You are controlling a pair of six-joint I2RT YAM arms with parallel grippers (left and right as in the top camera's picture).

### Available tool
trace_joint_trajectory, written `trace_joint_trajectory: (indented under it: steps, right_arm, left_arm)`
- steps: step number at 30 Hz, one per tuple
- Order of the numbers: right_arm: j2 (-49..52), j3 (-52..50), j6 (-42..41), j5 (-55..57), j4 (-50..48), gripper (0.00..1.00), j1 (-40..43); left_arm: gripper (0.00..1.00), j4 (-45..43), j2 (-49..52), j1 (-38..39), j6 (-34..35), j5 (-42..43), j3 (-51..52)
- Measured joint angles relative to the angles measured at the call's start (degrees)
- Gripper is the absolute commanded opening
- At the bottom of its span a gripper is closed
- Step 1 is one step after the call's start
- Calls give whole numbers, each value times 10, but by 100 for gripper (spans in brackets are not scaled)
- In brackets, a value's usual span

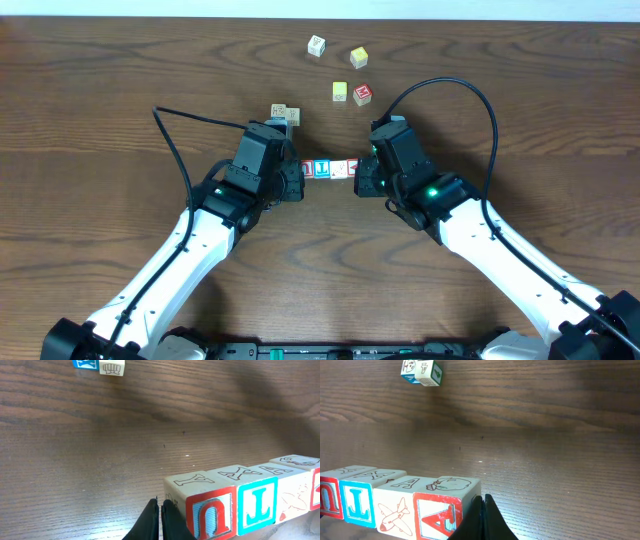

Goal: Lift 4 blocks

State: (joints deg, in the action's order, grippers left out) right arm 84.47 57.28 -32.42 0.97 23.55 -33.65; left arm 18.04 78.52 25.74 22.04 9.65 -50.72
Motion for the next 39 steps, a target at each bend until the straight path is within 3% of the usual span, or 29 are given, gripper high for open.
trace_joint_trajectory:
  steps: [39]
  right_arm:
    - [15,0,5,-1,1,1,0]
  left_arm:
    - [7,-1,0,0,0,0,0]
